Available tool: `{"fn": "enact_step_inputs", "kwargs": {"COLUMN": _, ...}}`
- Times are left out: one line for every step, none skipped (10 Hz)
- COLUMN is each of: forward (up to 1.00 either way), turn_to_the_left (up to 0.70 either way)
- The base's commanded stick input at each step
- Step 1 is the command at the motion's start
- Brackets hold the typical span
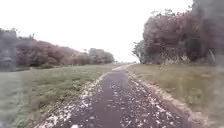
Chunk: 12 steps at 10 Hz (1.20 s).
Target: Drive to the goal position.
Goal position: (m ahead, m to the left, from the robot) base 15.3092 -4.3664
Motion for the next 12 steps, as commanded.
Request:
{"fn": "enact_step_inputs", "kwargs": {"forward": 0.70, "turn_to_the_left": 0.00}}
{"fn": "enact_step_inputs", "kwargs": {"forward": 0.70, "turn_to_the_left": 0.00}}
{"fn": "enact_step_inputs", "kwargs": {"forward": 0.70, "turn_to_the_left": 0.00}}
{"fn": "enact_step_inputs", "kwargs": {"forward": 0.70, "turn_to_the_left": 0.00}}
{"fn": "enact_step_inputs", "kwargs": {"forward": 0.70, "turn_to_the_left": 0.00}}
{"fn": "enact_step_inputs", "kwargs": {"forward": 0.70, "turn_to_the_left": 0.00}}
{"fn": "enact_step_inputs", "kwargs": {"forward": 0.70, "turn_to_the_left": 0.00}}
{"fn": "enact_step_inputs", "kwargs": {"forward": 0.70, "turn_to_the_left": 0.00}}
{"fn": "enact_step_inputs", "kwargs": {"forward": 0.70, "turn_to_the_left": 0.00}}
{"fn": "enact_step_inputs", "kwargs": {"forward": 0.70, "turn_to_the_left": 0.00}}
{"fn": "enact_step_inputs", "kwargs": {"forward": 0.70, "turn_to_the_left": 0.00}}
{"fn": "enact_step_inputs", "kwargs": {"forward": 0.62, "turn_to_the_left": 0.00}}
